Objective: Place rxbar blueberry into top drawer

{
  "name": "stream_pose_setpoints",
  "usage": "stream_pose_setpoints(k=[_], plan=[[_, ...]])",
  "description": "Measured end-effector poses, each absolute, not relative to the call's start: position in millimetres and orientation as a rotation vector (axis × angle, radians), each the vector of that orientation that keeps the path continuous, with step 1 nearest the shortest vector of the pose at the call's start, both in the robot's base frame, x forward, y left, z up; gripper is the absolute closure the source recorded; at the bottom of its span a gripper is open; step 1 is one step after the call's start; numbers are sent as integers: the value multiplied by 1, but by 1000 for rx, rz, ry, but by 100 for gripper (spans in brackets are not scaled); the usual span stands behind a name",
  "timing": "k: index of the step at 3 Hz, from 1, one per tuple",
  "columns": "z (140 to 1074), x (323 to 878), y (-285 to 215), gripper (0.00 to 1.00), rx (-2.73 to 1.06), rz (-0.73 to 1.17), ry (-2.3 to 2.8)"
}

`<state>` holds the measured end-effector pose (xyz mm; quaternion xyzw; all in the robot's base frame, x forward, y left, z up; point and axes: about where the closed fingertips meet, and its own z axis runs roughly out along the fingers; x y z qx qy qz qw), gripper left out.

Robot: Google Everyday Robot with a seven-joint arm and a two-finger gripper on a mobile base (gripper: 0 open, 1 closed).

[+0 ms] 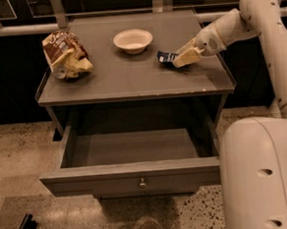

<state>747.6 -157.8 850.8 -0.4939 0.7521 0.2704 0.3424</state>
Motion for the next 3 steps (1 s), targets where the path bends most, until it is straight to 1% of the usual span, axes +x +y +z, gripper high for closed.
stream_pose_setpoints(k=[1, 2, 3], plan=[[885, 721, -174, 100, -1222, 706, 1900], [945, 688, -188, 100, -1134, 612, 1848], [964, 653, -189, 100, -1066, 563, 1872]])
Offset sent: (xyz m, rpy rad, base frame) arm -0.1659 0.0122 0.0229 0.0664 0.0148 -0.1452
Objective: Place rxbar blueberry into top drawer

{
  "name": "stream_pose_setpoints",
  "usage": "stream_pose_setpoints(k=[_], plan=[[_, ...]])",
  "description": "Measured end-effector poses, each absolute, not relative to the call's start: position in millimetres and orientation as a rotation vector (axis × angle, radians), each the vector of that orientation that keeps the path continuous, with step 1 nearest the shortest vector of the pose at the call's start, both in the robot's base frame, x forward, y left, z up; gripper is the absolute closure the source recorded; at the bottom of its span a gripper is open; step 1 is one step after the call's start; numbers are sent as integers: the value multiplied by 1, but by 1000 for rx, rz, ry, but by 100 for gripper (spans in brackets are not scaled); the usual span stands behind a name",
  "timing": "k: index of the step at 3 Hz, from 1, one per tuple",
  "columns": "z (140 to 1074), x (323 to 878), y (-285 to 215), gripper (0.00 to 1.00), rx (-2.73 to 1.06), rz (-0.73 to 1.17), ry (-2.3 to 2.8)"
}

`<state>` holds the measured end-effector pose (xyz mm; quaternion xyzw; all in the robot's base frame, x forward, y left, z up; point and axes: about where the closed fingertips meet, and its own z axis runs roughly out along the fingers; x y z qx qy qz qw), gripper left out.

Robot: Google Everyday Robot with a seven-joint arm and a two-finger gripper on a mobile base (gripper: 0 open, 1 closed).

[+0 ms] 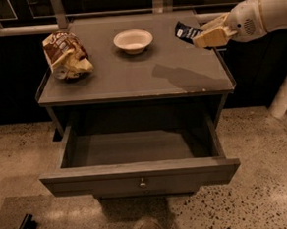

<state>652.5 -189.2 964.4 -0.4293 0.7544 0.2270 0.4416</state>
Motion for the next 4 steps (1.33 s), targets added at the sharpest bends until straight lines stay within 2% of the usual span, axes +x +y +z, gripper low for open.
stream_pose_setpoints(k=[2, 4], plan=[[936, 643, -177, 100, -1086, 605, 1917], [887, 590, -191, 100, -905, 706, 1941]])
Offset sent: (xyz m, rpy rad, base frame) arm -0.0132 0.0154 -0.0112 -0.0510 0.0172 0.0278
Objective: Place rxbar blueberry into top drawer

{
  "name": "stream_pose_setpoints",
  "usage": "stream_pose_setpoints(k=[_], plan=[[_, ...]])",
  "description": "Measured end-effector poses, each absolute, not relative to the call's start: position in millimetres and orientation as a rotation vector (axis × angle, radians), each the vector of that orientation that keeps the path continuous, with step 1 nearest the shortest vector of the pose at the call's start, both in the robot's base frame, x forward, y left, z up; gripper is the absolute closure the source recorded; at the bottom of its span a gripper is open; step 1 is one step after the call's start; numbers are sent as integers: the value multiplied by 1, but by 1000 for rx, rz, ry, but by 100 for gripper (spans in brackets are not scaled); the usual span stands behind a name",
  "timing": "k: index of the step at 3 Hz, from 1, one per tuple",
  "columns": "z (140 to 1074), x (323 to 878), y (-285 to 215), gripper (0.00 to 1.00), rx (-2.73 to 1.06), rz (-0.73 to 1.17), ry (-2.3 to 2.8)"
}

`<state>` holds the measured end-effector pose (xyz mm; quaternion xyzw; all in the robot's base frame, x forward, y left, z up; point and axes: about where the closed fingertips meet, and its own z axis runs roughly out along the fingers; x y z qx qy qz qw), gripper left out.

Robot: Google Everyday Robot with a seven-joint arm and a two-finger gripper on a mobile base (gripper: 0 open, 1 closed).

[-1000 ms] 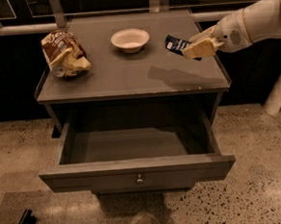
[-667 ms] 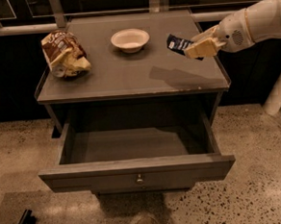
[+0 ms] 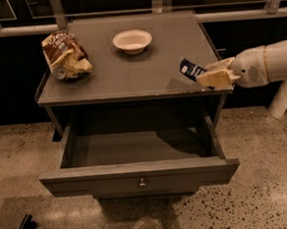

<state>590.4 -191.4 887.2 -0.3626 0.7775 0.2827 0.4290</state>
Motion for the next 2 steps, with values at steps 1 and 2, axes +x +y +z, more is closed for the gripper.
stream_pose_setpoints(k=[1, 2], plan=[[862, 554, -191, 100, -836, 716, 1990], [862, 554, -191, 100, -836, 716, 1990]])
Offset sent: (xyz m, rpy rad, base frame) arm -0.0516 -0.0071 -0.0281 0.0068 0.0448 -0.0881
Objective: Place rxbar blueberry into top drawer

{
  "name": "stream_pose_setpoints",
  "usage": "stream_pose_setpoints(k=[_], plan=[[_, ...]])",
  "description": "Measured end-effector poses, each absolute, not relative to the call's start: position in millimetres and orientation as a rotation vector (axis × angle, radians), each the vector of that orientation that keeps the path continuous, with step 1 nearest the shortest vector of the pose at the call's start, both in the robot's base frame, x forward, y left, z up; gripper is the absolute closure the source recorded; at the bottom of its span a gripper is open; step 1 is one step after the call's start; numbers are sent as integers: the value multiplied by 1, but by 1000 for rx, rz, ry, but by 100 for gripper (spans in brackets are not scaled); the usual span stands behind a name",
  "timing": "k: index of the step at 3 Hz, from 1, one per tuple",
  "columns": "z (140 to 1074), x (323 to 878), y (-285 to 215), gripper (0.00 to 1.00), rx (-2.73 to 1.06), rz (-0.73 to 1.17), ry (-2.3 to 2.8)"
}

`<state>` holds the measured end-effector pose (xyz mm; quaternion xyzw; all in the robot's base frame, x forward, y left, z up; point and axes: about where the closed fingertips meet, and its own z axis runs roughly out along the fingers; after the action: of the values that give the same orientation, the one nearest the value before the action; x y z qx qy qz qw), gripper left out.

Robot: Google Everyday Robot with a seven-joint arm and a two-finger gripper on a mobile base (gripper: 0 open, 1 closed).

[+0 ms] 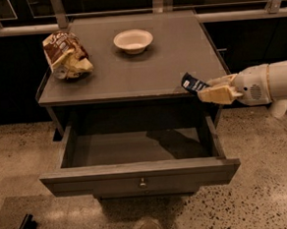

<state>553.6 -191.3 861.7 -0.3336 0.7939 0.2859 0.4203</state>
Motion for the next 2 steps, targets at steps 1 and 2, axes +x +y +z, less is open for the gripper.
stream_pose_setpoints(k=[1, 2], plan=[[848, 543, -191, 100, -813, 747, 1990], [819, 525, -192, 100, -728, 807, 1981]])
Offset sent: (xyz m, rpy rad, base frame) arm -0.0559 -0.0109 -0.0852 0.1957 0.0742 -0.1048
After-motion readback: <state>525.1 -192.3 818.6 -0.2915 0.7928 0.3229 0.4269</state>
